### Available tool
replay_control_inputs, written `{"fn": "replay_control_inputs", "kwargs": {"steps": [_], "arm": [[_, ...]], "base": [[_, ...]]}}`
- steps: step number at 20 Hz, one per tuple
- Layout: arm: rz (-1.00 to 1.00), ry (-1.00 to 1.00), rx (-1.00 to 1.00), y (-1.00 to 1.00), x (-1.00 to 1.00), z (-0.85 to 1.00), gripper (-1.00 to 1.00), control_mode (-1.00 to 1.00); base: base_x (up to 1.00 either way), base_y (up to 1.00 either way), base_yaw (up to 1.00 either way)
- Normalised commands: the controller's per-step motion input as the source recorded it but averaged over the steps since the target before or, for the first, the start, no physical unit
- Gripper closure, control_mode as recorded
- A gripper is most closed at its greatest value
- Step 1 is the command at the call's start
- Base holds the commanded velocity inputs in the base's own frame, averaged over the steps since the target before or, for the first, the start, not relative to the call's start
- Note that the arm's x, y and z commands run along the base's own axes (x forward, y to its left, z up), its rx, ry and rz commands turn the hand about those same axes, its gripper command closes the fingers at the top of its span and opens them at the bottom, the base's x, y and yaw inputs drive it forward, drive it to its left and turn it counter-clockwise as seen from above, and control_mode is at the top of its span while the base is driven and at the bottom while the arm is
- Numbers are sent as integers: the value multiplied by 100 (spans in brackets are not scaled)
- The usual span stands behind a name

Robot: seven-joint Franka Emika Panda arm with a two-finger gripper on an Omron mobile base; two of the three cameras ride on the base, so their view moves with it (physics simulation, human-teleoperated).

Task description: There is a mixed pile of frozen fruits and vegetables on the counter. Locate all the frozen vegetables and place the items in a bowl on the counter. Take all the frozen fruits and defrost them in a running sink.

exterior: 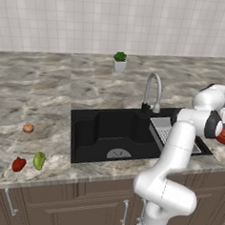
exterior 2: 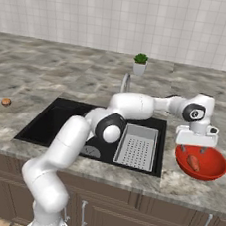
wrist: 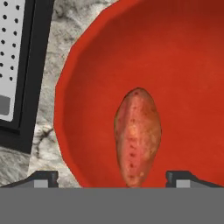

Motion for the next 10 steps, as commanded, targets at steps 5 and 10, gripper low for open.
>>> {"fn": "replay_control_inputs", "kwargs": {"steps": [5,10], "arm": [[-9,0,0,49,-31,53,-100,-100],[-3,-2,0,72,-29,38,-100,-100]], "base": [[0,0,0],[0,0,0]]}}
